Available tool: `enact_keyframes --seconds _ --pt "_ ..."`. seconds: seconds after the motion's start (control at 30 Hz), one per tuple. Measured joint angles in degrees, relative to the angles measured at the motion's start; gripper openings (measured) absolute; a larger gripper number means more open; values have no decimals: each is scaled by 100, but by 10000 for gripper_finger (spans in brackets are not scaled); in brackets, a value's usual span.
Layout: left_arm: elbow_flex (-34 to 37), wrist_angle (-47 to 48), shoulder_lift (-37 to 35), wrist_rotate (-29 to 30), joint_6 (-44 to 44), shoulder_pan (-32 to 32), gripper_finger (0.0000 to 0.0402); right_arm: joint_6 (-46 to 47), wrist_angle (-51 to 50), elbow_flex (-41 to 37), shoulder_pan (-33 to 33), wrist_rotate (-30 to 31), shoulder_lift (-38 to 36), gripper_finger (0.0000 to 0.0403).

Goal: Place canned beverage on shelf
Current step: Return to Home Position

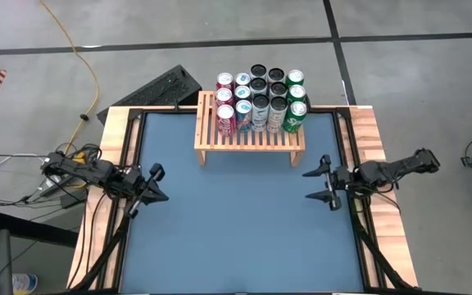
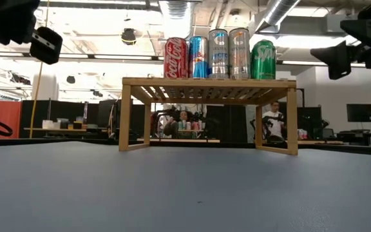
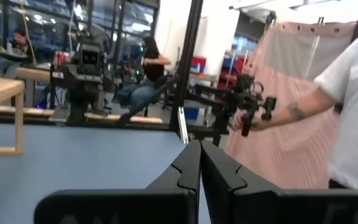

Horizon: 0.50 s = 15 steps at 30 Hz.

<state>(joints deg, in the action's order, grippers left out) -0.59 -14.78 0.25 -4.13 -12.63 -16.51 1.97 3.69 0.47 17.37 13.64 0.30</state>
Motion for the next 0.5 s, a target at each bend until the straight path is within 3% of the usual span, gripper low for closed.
enact_keyframes --seconds 0.37,0.5 --pt "4 637 2 -86 1189 0 0 146 -42 -6 0 -21 43 286" --pt "6 884 0 -9 1165 0 0 147 -50 -9 0 -21 43 286"
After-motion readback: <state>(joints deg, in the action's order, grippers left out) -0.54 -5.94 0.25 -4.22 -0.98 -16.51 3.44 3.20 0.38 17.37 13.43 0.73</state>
